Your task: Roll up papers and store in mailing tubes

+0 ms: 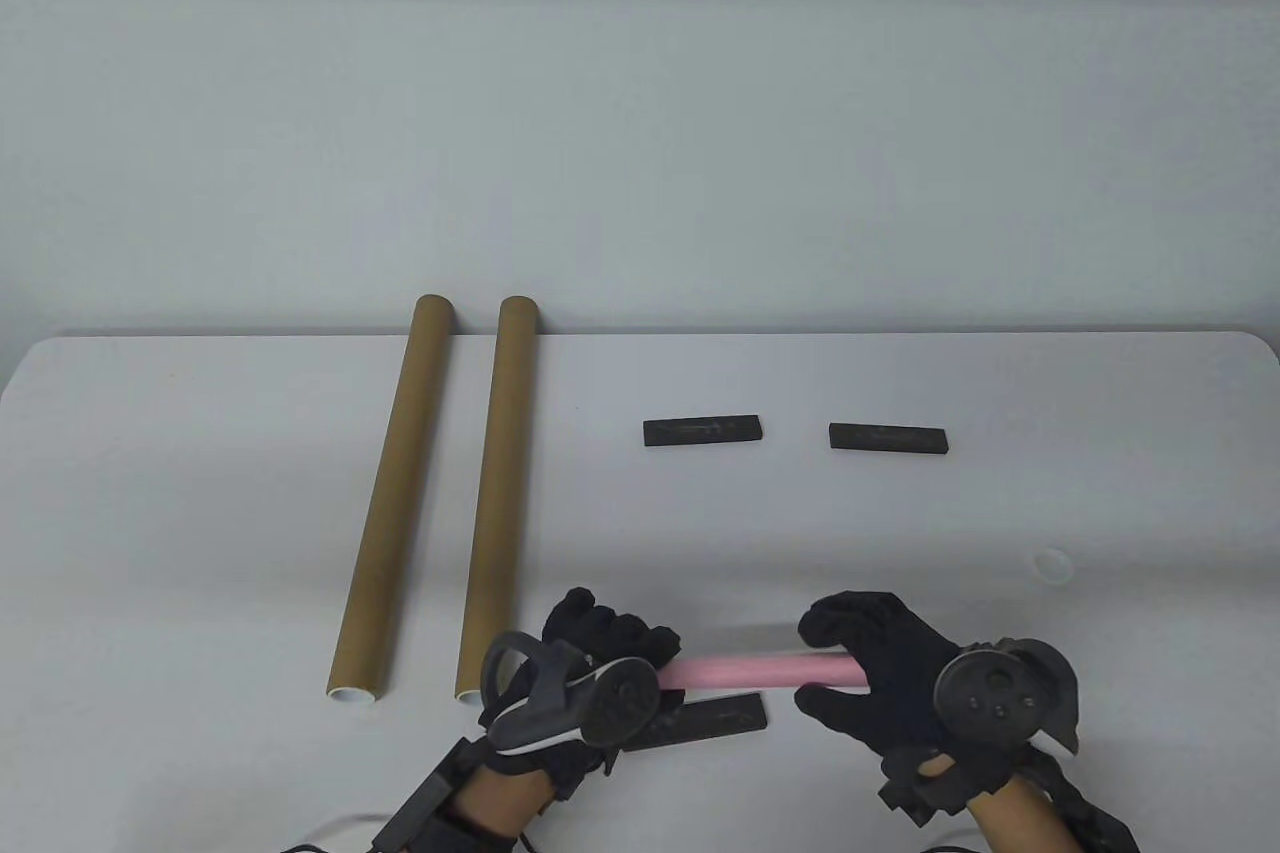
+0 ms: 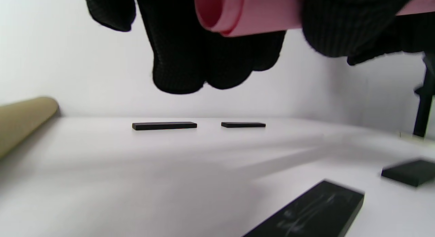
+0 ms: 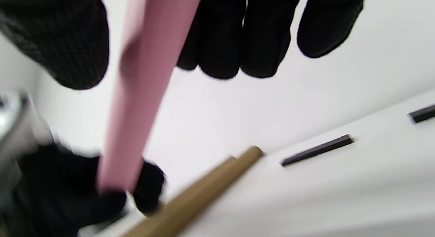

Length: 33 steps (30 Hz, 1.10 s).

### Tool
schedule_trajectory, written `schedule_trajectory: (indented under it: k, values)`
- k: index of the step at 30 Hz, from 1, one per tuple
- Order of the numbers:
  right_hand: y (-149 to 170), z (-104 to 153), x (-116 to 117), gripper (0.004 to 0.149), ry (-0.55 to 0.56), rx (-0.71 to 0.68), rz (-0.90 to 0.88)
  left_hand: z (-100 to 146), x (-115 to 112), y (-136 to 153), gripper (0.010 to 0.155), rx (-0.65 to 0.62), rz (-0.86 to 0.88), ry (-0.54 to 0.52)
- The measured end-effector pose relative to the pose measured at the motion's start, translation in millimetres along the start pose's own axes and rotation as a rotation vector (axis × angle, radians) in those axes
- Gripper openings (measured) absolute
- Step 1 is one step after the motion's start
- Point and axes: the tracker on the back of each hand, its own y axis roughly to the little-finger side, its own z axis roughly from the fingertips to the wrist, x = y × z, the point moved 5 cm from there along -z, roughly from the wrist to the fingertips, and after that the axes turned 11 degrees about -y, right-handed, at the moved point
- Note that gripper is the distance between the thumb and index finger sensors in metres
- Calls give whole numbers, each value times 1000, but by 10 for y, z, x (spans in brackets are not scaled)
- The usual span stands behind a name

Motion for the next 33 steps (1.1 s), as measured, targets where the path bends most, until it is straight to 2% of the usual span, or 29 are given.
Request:
schedule_trajectory:
  k: [2,3,8,12,15,17,18,21,25,29,33]
  values:
    - [125,21,-66,80,37,22,-123,-9,27,75,59,34,91,-1]
    - [184,13,-43,82,21,28,-179,-11,33,82,60,25,136,1]
    - [86,-90,308,86,-168,-59,-413,13,-38,-153,60,-98,169,46]
    - [-18,-128,408,62,-241,-116,-564,38,-99,-259,63,-142,133,73]
    - [12,-80,231,57,-131,-78,-447,40,-85,-218,78,-118,110,77]
    - [56,-5,25,57,23,10,-274,18,-13,-125,82,-83,67,54]
    - [51,27,-78,56,78,37,-128,-3,47,-50,82,-55,44,27]
    - [54,70,-184,56,103,79,112,-49,158,162,80,51,33,-19]
    - [184,32,-86,56,49,140,81,-47,178,343,80,139,0,-25]
    - [300,-18,74,59,-45,180,157,-44,259,507,79,235,-53,-48]
    - [324,-19,83,59,-43,187,112,3,623,891,80,448,-111,-138]
